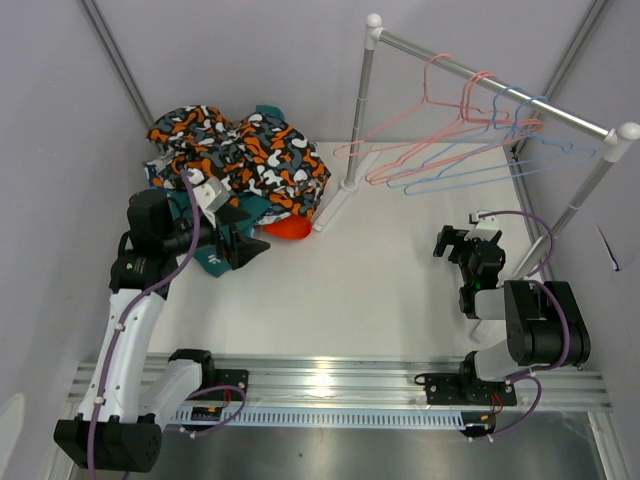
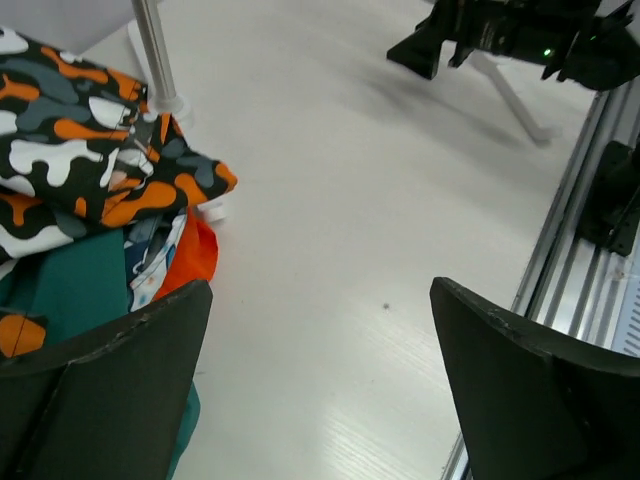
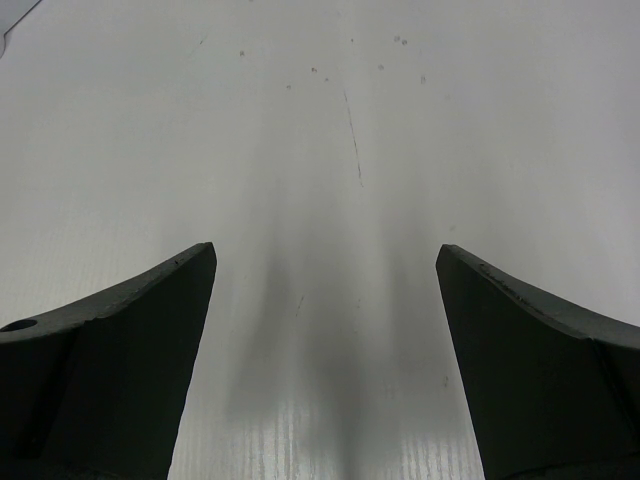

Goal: Remove the shorts from the hanger

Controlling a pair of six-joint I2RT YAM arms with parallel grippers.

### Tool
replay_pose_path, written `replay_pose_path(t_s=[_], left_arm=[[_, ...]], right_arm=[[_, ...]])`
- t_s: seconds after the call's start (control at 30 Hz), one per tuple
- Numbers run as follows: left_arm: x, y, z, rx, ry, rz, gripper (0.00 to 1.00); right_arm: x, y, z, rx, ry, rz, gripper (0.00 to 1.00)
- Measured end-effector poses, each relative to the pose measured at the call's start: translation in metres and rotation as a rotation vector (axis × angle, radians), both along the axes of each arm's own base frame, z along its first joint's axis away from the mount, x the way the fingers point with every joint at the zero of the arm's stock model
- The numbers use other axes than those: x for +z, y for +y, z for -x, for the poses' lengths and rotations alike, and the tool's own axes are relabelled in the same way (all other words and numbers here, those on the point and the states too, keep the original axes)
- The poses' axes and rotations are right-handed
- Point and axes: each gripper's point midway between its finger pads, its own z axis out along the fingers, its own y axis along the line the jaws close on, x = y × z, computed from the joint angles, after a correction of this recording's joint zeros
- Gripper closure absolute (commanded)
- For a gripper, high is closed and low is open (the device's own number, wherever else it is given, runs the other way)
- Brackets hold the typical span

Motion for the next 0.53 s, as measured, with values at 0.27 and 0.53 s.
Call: replay_pose_path(t_s=[0.27,0.53], left_arm=[[0.028,0.0,0.006,0.016,-0.057,0.029,0.01],[0.041,0.008,-0.002,0.095,-0.133,0.017,0.01]], right_arm=[[0.0,0.0,0.0,0.0,0.0,0.0,0.0],[0.0,0.0,0.0,0.0,0.0,0.0,0.01]])
